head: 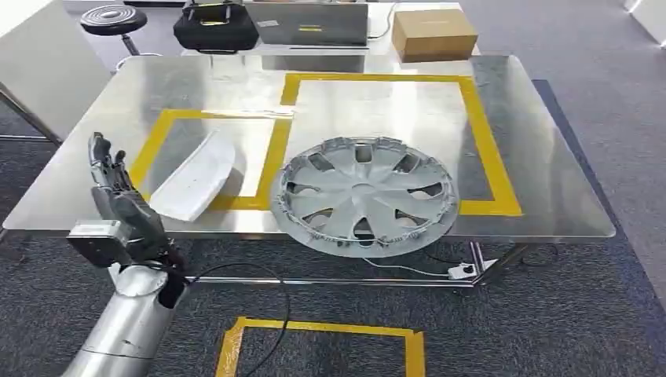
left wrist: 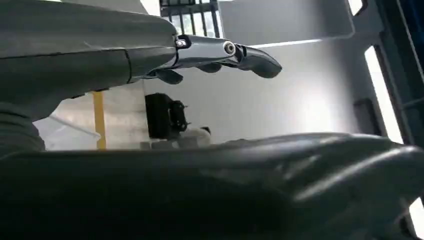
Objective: Take the parts from the cabinet and place them on the table.
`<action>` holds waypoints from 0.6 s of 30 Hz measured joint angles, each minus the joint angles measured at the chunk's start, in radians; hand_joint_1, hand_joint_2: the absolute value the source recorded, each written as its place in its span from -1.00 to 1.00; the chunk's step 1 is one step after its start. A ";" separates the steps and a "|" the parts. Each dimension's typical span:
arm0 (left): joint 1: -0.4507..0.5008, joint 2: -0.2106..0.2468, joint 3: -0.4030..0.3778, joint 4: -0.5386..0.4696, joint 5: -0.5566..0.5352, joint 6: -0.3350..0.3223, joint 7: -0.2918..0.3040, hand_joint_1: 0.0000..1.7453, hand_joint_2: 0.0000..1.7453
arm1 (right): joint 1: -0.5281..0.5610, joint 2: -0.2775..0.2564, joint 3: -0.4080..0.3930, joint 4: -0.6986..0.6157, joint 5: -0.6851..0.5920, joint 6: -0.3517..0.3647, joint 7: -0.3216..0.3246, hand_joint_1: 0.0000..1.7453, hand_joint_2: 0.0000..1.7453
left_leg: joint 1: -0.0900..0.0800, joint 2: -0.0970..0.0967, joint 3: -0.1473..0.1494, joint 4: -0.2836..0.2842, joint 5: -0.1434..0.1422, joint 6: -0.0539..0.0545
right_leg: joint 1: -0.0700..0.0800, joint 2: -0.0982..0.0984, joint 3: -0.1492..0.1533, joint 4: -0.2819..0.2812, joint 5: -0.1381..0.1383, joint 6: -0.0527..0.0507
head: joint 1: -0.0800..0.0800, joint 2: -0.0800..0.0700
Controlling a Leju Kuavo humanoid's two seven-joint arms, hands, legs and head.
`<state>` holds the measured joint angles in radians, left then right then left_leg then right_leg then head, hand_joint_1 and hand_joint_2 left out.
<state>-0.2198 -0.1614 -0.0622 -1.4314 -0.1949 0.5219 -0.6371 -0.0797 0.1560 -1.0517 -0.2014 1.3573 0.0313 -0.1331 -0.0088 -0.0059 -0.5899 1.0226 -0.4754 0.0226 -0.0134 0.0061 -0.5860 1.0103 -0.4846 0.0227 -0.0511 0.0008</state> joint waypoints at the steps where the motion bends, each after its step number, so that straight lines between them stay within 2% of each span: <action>1: 0.026 -0.002 -0.005 -0.039 0.014 0.009 -0.002 -1.00 -1.00 | 0.000 0.000 -0.002 0.000 -0.003 -0.001 0.002 -1.00 -1.00 | -0.001 0.000 0.002 -0.005 0.002 0.003 | 0.000 0.000 0.003 -0.004 0.002 0.007 | 0.000 0.000; 2: 0.050 -0.005 -0.011 -0.076 0.029 0.018 -0.004 -1.00 -1.00 | 0.001 0.000 -0.003 0.000 -0.007 -0.002 0.005 -1.00 -1.00 | 0.013 0.002 0.012 -0.022 0.013 0.011 | 0.000 0.001 -0.003 0.000 -0.007 0.011 | 0.000 0.000; 4: 0.094 -0.012 -0.023 -0.138 0.055 0.032 -0.013 -1.00 -1.00 | 0.003 0.000 -0.009 0.000 -0.013 -0.007 0.005 -1.00 -1.00 | 0.013 0.003 0.016 -0.026 0.017 0.017 | 0.002 -0.002 -0.031 0.071 -0.062 0.019 | 0.010 0.000; 5: 0.123 -0.014 -0.030 -0.168 0.067 0.038 -0.019 -1.00 -1.00 | 0.004 0.002 -0.013 0.000 -0.016 -0.009 0.005 -1.00 -1.00 | 0.013 0.004 0.015 -0.026 0.017 0.018 | -0.001 -0.003 -0.071 0.165 -0.108 0.023 | 0.011 0.000; 6: 0.145 -0.014 -0.034 -0.184 0.070 0.045 -0.025 -1.00 -1.00 | 0.005 0.002 -0.016 0.000 -0.016 -0.010 0.004 -1.00 -1.00 | 0.012 0.004 0.014 -0.026 0.017 0.018 | -0.002 -0.003 -0.102 0.234 -0.137 0.026 | 0.010 0.000; 7: 0.175 -0.014 -0.039 -0.203 0.071 0.055 -0.035 -1.00 -1.00 | 0.009 0.003 -0.018 0.000 -0.017 -0.011 0.004 -1.00 -1.00 | 0.012 0.005 0.014 -0.026 0.017 0.018 | -0.002 -0.003 -0.132 0.299 -0.153 0.030 | 0.010 0.000; 8: 0.195 -0.014 -0.043 -0.221 0.071 0.062 -0.037 -1.00 -1.00 | 0.012 0.004 -0.022 0.000 -0.017 -0.011 0.004 -1.00 -1.00 | 0.012 0.004 0.014 -0.025 0.017 0.018 | -0.003 -0.003 -0.130 0.298 -0.141 0.032 | 0.010 0.000; 9: 0.209 -0.014 -0.045 -0.236 0.071 0.065 -0.037 -1.00 -1.00 | 0.013 0.004 -0.025 0.000 -0.018 -0.012 0.004 -1.00 -1.00 | 0.013 0.003 0.014 -0.025 0.017 0.018 | -0.004 -0.003 -0.108 0.256 -0.111 0.033 | 0.011 0.000; 10: 0.219 -0.014 -0.047 -0.244 0.071 0.066 -0.037 -1.00 -1.00 | 0.013 0.004 -0.026 0.000 -0.019 -0.013 0.004 -1.00 -1.00 | 0.013 0.002 0.014 -0.023 0.017 0.017 | -0.006 -0.004 -0.067 0.178 -0.070 0.033 | 0.011 0.000; 11: 0.226 -0.014 -0.050 -0.257 0.071 0.068 -0.037 -1.00 -1.00 | 0.012 0.004 -0.026 0.000 -0.019 -0.013 0.004 -1.00 -1.00 | 0.015 0.000 0.014 -0.019 0.015 0.014 | -0.009 -0.004 -0.011 0.073 -0.026 0.033 | 0.010 0.000; 12: 0.231 -0.014 -0.053 -0.265 0.071 0.068 -0.037 -1.00 -1.00 | 0.009 0.004 -0.026 0.000 -0.020 -0.013 0.003 -1.00 -1.00 | 0.014 0.000 0.013 -0.013 0.013 0.008 | -0.011 -0.004 0.025 0.002 -0.021 0.033 | 0.011 0.000; 13: 0.234 -0.014 -0.055 -0.276 0.071 0.068 -0.037 -1.00 -1.00 | 0.006 0.005 -0.026 0.000 -0.020 -0.013 0.003 -1.00 -1.00 | 0.008 -0.001 0.010 -0.011 0.013 0.000 | -0.005 0.000 0.026 0.000 -0.033 0.029 | 0.011 0.000; 14: 0.235 -0.014 -0.057 -0.280 0.070 0.068 -0.037 -1.00 -1.00 | 0.005 0.006 -0.026 0.000 -0.020 -0.013 0.000 -1.00 -1.00 | 0.006 -0.002 0.007 -0.005 0.011 -0.007 | -0.009 0.003 0.033 -0.002 -0.023 0.015 | 0.008 0.000; 16: 0.241 -0.014 -0.058 -0.289 0.070 0.069 -0.037 -1.00 -1.00 | 0.009 0.009 -0.028 0.000 -0.021 -0.012 -0.001 -1.00 -1.00 | 0.007 -0.002 0.006 -0.010 0.019 -0.017 | -0.005 0.003 0.028 0.003 -0.019 0.007 | 0.007 0.000; 17: 0.246 -0.014 -0.058 -0.293 0.071 0.070 -0.037 -1.00 -1.00 | 0.010 0.010 -0.030 0.000 -0.023 -0.013 -0.002 -1.00 -1.00 | 0.009 -0.002 0.005 -0.006 0.020 -0.021 | -0.008 0.002 0.027 -0.001 -0.013 -0.002 | 0.008 0.000; 18: 0.254 -0.014 -0.059 -0.298 0.070 0.073 -0.039 -1.00 -1.00 | 0.010 0.013 -0.031 0.000 -0.025 -0.013 -0.002 -1.00 -1.00 | 0.011 -0.002 0.000 0.005 0.004 -0.025 | -0.010 -0.002 0.026 -0.002 -0.009 -0.009 | 0.008 0.000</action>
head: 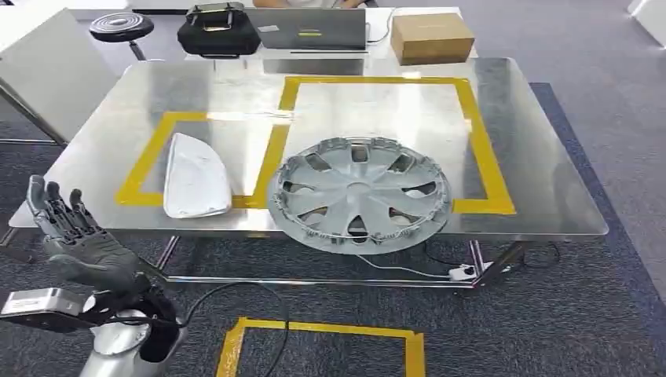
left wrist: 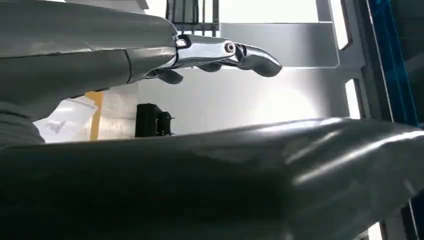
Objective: Take the parts from the cabinet and place them on the table.
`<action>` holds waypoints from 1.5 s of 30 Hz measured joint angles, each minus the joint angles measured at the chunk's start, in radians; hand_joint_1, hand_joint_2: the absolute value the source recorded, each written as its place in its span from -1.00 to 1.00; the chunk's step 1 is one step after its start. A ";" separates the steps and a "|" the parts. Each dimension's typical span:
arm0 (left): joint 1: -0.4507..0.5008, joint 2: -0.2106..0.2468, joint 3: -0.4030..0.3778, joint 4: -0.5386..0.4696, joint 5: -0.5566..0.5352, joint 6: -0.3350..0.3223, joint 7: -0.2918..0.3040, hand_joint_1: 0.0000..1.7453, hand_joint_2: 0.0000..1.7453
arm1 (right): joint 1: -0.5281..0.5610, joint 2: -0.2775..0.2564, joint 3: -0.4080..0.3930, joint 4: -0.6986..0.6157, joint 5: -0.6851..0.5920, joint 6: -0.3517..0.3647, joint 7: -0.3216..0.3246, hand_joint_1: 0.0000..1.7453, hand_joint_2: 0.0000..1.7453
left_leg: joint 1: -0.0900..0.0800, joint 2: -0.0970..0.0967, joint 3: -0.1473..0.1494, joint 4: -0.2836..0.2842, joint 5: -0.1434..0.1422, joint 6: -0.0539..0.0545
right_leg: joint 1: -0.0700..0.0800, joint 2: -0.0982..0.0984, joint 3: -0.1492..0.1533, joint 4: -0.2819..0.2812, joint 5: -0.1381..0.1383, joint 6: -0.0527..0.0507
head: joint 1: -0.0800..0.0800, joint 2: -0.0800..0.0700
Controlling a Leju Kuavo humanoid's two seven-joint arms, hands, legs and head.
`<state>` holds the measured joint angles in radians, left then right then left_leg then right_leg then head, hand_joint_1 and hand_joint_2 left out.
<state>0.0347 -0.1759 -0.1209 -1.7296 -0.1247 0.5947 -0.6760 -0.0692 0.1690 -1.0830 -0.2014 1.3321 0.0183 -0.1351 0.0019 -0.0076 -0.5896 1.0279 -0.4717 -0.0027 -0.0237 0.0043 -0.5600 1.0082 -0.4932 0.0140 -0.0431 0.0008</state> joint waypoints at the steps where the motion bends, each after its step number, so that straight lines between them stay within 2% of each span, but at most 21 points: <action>1: 0.008 0.000 -0.002 -0.006 -0.001 0.003 -0.001 -1.00 -1.00 | 0.001 0.000 -0.002 0.000 -0.002 -0.002 0.000 -1.00 -1.00 | 0.000 0.002 -0.015 0.045 -0.043 -0.006 | 0.000 0.000 -0.002 0.000 0.003 -0.005 | -0.007 0.000; 3: 0.024 -0.002 -0.009 -0.012 -0.003 0.007 -0.003 -1.00 -1.00 | 0.000 0.000 -0.002 0.000 -0.003 -0.006 -0.001 -1.00 -1.00 | 0.002 0.002 -0.071 0.197 -0.135 -0.011 | 0.003 -0.003 -0.012 0.001 0.008 -0.012 | -0.008 0.000; 5: 0.042 -0.005 -0.015 -0.013 -0.003 0.009 -0.004 -1.00 -1.00 | 0.001 0.000 -0.003 0.000 -0.005 -0.008 -0.001 -1.00 -1.00 | 0.002 0.002 -0.099 0.292 -0.172 -0.010 | 0.008 -0.006 -0.022 0.001 0.014 -0.015 | -0.008 0.000; 7: 0.050 -0.006 -0.020 -0.013 -0.003 0.010 -0.004 -1.00 -1.00 | 0.002 0.000 -0.009 0.000 -0.008 -0.008 0.000 -1.00 -1.00 | 0.001 0.002 -0.046 0.215 -0.123 0.001 | 0.014 -0.007 -0.029 0.001 0.021 -0.015 | -0.008 0.000; 9: 0.050 -0.008 -0.026 -0.014 -0.003 0.013 -0.005 -1.00 -1.00 | 0.001 0.004 -0.012 0.000 -0.010 -0.009 0.001 -1.00 -1.00 | -0.008 0.002 0.065 0.028 -0.052 0.027 | 0.017 -0.007 -0.032 0.001 0.028 -0.014 | -0.008 0.000; 10: 0.050 -0.008 -0.026 -0.016 -0.003 0.014 -0.005 -1.00 -1.00 | 0.002 0.010 -0.014 0.000 -0.010 -0.010 0.002 -1.00 -1.00 | -0.014 0.006 0.092 -0.026 -0.062 0.041 | 0.021 -0.008 -0.034 0.003 0.030 -0.011 | -0.005 0.000; 12: 0.052 -0.011 -0.027 -0.017 -0.005 0.016 -0.005 -1.00 -1.00 | 0.001 0.010 -0.018 0.000 -0.011 -0.012 0.003 -1.00 -1.00 | -0.021 0.009 0.085 -0.028 -0.051 0.034 | 0.016 -0.010 -0.039 0.004 0.037 0.000 | -0.007 0.000; 15: 0.059 -0.014 -0.031 -0.018 -0.005 0.017 -0.005 -1.00 -1.00 | 0.001 0.010 -0.019 0.000 -0.014 -0.014 0.008 -1.00 -1.00 | -0.012 0.009 0.084 -0.051 -0.027 0.044 | 0.016 -0.011 -0.039 0.001 0.045 0.017 | -0.006 0.000; 17: 0.059 -0.017 -0.038 -0.019 -0.005 0.017 -0.005 -1.00 -1.00 | 0.002 0.010 -0.021 0.000 -0.017 -0.018 0.009 -1.00 -1.00 | -0.010 0.012 0.076 -0.054 -0.012 0.054 | 0.014 -0.005 -0.070 0.053 -0.023 0.025 | -0.001 0.000; 21: 0.067 -0.018 -0.043 -0.019 -0.006 0.017 -0.005 -1.00 -1.00 | 0.002 0.011 -0.024 0.000 -0.019 -0.018 0.009 -1.00 -1.00 | -0.010 0.013 0.041 -0.049 0.008 0.053 | 0.010 -0.006 -0.147 0.294 -0.151 0.037 | 0.000 0.000; 23: 0.070 -0.018 -0.044 -0.019 -0.006 0.019 -0.005 -1.00 -1.00 | 0.003 0.010 -0.025 0.000 -0.019 -0.018 0.009 -1.00 -1.00 | -0.008 0.013 0.026 -0.043 0.014 0.050 | 0.010 -0.006 -0.099 0.247 -0.114 0.039 | 0.000 0.000; 25: 0.072 -0.018 -0.047 -0.019 -0.006 0.021 -0.005 -1.00 -1.00 | 0.001 0.010 -0.026 0.000 -0.019 -0.018 0.009 -1.00 -1.00 | -0.005 0.013 0.014 -0.031 0.018 0.045 | 0.007 -0.007 0.031 0.047 -0.042 0.041 | 0.000 0.000; 27: 0.071 -0.017 -0.049 -0.020 -0.006 0.023 -0.005 -1.00 -1.00 | -0.002 0.010 -0.026 0.000 -0.019 -0.018 0.008 -1.00 -1.00 | -0.011 0.011 0.004 -0.023 0.021 0.033 | 0.010 -0.002 0.078 -0.013 -0.044 0.032 | 0.000 0.000; 31: 0.077 -0.016 -0.050 -0.021 -0.007 0.026 -0.005 -1.00 -1.00 | 0.002 0.011 -0.026 0.000 -0.019 -0.018 0.007 -1.00 -1.00 | -0.013 0.010 -0.005 -0.012 0.030 0.014 | 0.004 -0.002 0.047 -0.016 -0.037 0.005 | 0.000 0.000; 33: 0.079 -0.015 -0.050 -0.022 -0.007 0.027 -0.004 -1.00 -1.00 | 0.001 0.011 -0.027 0.000 -0.018 -0.019 0.007 -1.00 -1.00 | -0.010 0.010 -0.030 0.053 -0.043 0.001 | 0.004 -0.005 0.048 -0.015 -0.026 -0.011 | -0.004 0.000; 35: 0.082 -0.014 -0.050 -0.022 -0.007 0.027 -0.004 -1.00 -1.00 | 0.001 0.010 -0.027 0.000 -0.018 -0.020 0.007 -1.00 -1.00 | -0.006 0.010 -0.082 0.216 -0.142 -0.007 | 0.008 -0.006 0.029 -0.014 -0.013 -0.015 | -0.004 0.000; 37: 0.087 -0.013 -0.050 -0.022 -0.005 0.027 -0.004 -1.00 -1.00 | 0.002 0.010 -0.027 0.000 -0.018 -0.020 0.007 -1.00 -1.00 | -0.005 0.010 -0.092 0.288 -0.163 -0.004 | 0.012 -0.008 0.013 -0.012 -0.003 -0.015 | -0.005 0.000; 38: 0.088 -0.012 -0.050 -0.022 -0.004 0.027 -0.004 -1.00 -1.00 | 0.002 0.010 -0.027 0.000 -0.018 -0.020 0.008 -1.00 -1.00 | -0.006 0.010 -0.067 0.262 -0.140 0.001 | 0.014 -0.009 0.007 -0.011 0.001 -0.015 | -0.004 0.000; 41: 0.088 -0.011 -0.050 -0.027 -0.002 0.027 -0.004 -1.00 -1.00 | 0.001 0.011 -0.027 0.000 -0.018 -0.019 0.008 -1.00 -1.00 | -0.016 0.009 0.084 0.013 -0.043 0.035 | 0.023 -0.007 0.000 -0.010 0.011 -0.016 | -0.004 0.000; 42: 0.088 -0.011 -0.050 -0.030 -0.002 0.028 -0.004 -1.00 -1.00 | 0.002 0.015 -0.027 0.000 -0.018 -0.019 0.008 -1.00 -1.00 | -0.018 0.010 0.111 -0.031 -0.059 0.047 | 0.028 -0.007 -0.005 -0.010 0.015 -0.012 | -0.001 0.000; 45: 0.089 -0.011 -0.049 -0.033 -0.001 0.028 -0.004 -1.00 -1.00 | 0.000 0.014 -0.027 0.000 -0.018 -0.021 0.009 -1.00 -1.00 | -0.025 0.009 0.099 -0.041 -0.045 0.043 | 0.019 -0.009 -0.011 -0.012 0.032 0.006 | -0.004 0.000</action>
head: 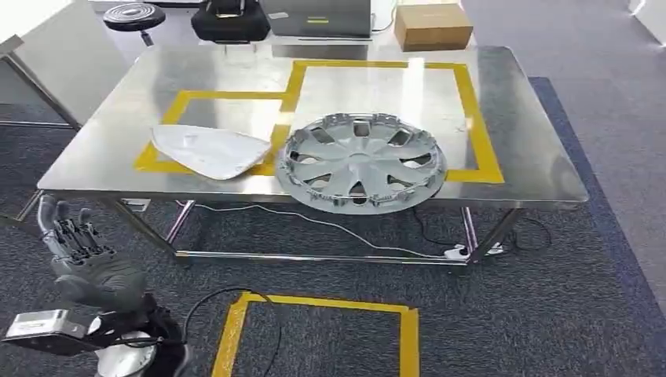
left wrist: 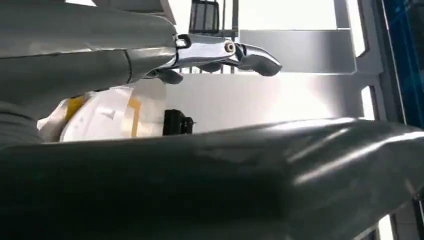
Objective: Take the parts from the cabinet and place them on the table.
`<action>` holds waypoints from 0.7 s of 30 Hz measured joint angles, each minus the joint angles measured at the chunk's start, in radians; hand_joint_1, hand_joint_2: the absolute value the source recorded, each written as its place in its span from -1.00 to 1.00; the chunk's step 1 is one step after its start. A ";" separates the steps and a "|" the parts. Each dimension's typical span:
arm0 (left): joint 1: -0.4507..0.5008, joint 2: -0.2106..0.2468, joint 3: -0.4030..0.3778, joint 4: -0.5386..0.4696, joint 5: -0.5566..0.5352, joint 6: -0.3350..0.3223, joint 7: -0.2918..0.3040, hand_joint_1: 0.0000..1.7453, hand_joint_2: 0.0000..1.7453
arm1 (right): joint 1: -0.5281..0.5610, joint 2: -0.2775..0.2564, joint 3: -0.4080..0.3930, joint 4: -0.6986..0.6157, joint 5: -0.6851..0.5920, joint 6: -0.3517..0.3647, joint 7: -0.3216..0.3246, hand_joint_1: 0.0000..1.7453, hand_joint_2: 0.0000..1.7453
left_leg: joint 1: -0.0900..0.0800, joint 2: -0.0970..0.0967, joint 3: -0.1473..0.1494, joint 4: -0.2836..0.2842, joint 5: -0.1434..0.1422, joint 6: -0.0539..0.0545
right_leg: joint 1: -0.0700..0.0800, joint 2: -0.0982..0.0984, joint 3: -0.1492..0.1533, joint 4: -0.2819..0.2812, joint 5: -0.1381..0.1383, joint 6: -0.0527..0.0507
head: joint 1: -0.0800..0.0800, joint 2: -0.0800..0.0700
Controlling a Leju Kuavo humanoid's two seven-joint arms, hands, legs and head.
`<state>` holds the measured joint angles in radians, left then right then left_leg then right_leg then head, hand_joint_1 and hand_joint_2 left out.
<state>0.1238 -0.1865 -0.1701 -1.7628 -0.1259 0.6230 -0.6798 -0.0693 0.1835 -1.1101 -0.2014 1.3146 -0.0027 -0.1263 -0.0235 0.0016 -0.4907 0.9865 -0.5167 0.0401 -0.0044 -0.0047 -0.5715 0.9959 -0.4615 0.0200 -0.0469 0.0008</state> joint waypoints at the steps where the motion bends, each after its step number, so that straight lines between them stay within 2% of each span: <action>1: 0.000 -0.001 0.000 -0.001 0.000 0.000 0.000 -1.00 -1.00 | 0.000 0.000 0.000 0.000 0.000 0.000 0.000 -1.00 -1.00 | 0.005 0.000 -0.002 -0.013 0.012 0.003 | 0.004 0.000 -0.001 -0.001 0.004 0.007 | 0.001 0.000; 2: -0.001 -0.002 0.000 -0.002 0.000 0.000 0.000 -1.00 -1.00 | 0.001 -0.001 0.000 0.000 0.000 0.000 0.000 -1.00 -1.00 | 0.012 0.005 -0.002 -0.021 0.023 0.004 | 0.002 0.004 -0.009 0.010 -0.013 0.010 | 0.000 0.000; 3: -0.001 -0.003 0.000 -0.002 0.000 -0.001 0.000 -1.00 -1.00 | 0.001 -0.001 0.000 0.000 0.000 0.000 0.000 -1.00 -1.00 | 0.013 0.005 -0.012 -0.022 0.030 0.011 | 0.002 0.003 -0.031 0.043 -0.057 0.015 | 0.005 0.000; 4: 0.000 -0.003 0.000 -0.002 0.002 -0.002 0.000 -1.00 -1.00 | 0.001 -0.001 0.000 0.000 0.000 0.000 0.000 -1.00 -1.00 | 0.013 0.005 -0.024 -0.020 0.037 0.014 | 0.000 0.004 -0.057 0.119 -0.111 0.019 | 0.010 0.000; 5: 0.002 -0.003 0.000 -0.002 0.002 -0.002 0.000 -1.00 -1.00 | 0.002 -0.001 0.000 0.000 0.000 0.000 0.000 -1.00 -1.00 | 0.012 0.005 -0.034 -0.019 0.044 0.014 | -0.003 0.004 -0.087 0.203 -0.157 0.023 | 0.007 0.000; 6: 0.002 -0.003 0.000 -0.002 0.003 -0.002 0.000 -1.00 -1.00 | 0.002 -0.001 0.000 0.000 0.002 0.000 0.000 -1.00 -1.00 | 0.012 0.006 -0.045 -0.018 0.050 0.014 | -0.004 0.003 -0.108 0.270 -0.186 0.028 | 0.009 0.000; 7: 0.002 -0.003 0.000 -0.002 0.004 -0.003 0.000 -1.00 -1.00 | 0.002 -0.001 0.000 0.000 0.002 0.000 0.000 -1.00 -1.00 | 0.012 0.006 -0.056 -0.016 0.058 0.012 | -0.006 0.003 -0.111 0.302 -0.186 0.031 | 0.008 0.000; 8: 0.002 -0.003 0.000 -0.002 0.004 -0.003 0.000 -1.00 -1.00 | 0.002 -0.002 0.000 0.000 0.002 0.000 0.000 -1.00 -1.00 | 0.013 0.006 -0.065 -0.013 0.062 0.011 | -0.007 0.003 -0.095 0.289 -0.167 0.032 | 0.008 0.000; 9: 0.002 -0.003 0.000 -0.002 0.005 -0.003 0.000 -1.00 -1.00 | 0.002 -0.002 0.000 0.000 0.003 0.000 0.000 -1.00 -1.00 | 0.014 0.006 -0.075 -0.006 0.066 0.008 | -0.009 0.003 -0.044 0.217 -0.123 0.035 | 0.008 0.000; 10: 0.002 -0.003 0.000 -0.002 0.005 -0.004 0.000 -1.00 -1.00 | 0.001 -0.005 0.000 0.000 0.005 0.000 0.000 -1.00 -1.00 | 0.016 0.006 -0.083 0.000 0.068 0.005 | -0.011 0.003 0.007 0.137 -0.093 0.036 | 0.008 0.000; 11: 0.002 -0.003 0.000 -0.002 0.005 -0.004 0.000 -1.00 -1.00 | -0.001 -0.005 0.000 -0.001 0.005 -0.001 0.001 -1.00 -1.00 | 0.017 0.006 -0.090 0.010 0.069 0.002 | -0.013 0.002 0.075 0.031 -0.071 0.038 | 0.009 0.000; 12: 0.002 -0.003 0.000 -0.002 0.005 -0.004 0.000 -1.00 -1.00 | -0.004 -0.005 0.000 -0.001 0.006 0.000 0.000 -1.00 -1.00 | 0.011 0.006 -0.099 0.017 0.071 -0.004 | -0.010 0.004 0.105 -0.016 -0.100 0.036 | 0.010 0.000; 13: 0.002 -0.003 -0.001 -0.002 0.005 -0.004 0.000 -1.00 -1.00 | -0.004 -0.005 0.000 -0.001 0.006 -0.001 0.000 -1.00 -1.00 | 0.010 0.006 -0.101 0.021 0.075 -0.011 | -0.009 0.010 0.098 -0.002 -0.081 0.021 | 0.007 0.000; 14: 0.001 -0.003 -0.002 -0.002 0.003 -0.005 0.000 -1.00 -1.00 | -0.004 -0.005 0.000 -0.001 0.008 0.000 0.000 -1.00 -1.00 | 0.008 0.006 -0.104 0.025 0.077 -0.014 | -0.010 0.010 0.082 -0.009 -0.088 0.019 | 0.009 0.000; 16: 0.001 -0.003 -0.002 -0.002 0.003 -0.005 0.000 -1.00 -1.00 | -0.001 -0.005 0.000 -0.001 0.009 0.000 0.000 -1.00 -1.00 | 0.010 0.005 -0.106 0.028 0.088 -0.023 | -0.010 0.009 0.075 -0.004 -0.079 0.003 | 0.008 0.000; 17: 0.002 -0.003 -0.002 -0.002 0.003 -0.005 0.000 -1.00 -1.00 | 0.000 -0.005 0.000 -0.001 0.009 0.000 0.000 -1.00 -1.00 | 0.013 0.001 -0.113 0.038 0.072 -0.028 | -0.015 0.002 0.070 -0.006 -0.070 -0.009 | 0.011 0.000; 18: 0.002 -0.002 -0.002 -0.002 0.003 -0.005 0.000 -1.00 -1.00 | 0.000 -0.005 0.000 -0.001 0.010 0.000 0.000 -1.00 -1.00 | 0.014 0.001 -0.123 0.066 0.029 -0.037 | -0.014 0.003 0.064 -0.006 -0.064 -0.018 | 0.005 0.000; 20: 0.001 -0.002 -0.002 -0.002 0.003 -0.005 0.000 -1.00 -1.00 | -0.002 -0.005 0.000 -0.001 0.010 -0.001 0.000 -1.00 -1.00 | 0.018 0.001 -0.165 0.210 -0.082 -0.048 | -0.013 0.002 0.053 -0.005 -0.048 -0.022 | 0.003 0.000; 21: 0.002 -0.002 -0.002 -0.002 0.003 -0.005 0.000 -1.00 -1.00 | -0.002 -0.005 0.000 -0.001 0.011 -0.001 0.000 -1.00 -1.00 | 0.020 0.001 -0.184 0.287 -0.121 -0.050 | -0.012 0.001 0.041 -0.003 -0.038 -0.023 | 0.002 0.000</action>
<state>0.1258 -0.1881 -0.1717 -1.7651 -0.1228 0.6176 -0.6798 -0.0713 0.1785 -1.1105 -0.2022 1.3252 -0.0034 -0.1259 -0.0031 0.0029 -0.6746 1.2734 -0.6379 -0.0103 -0.0164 -0.0040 -0.5306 0.9925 -0.4997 -0.0025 -0.0446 0.0008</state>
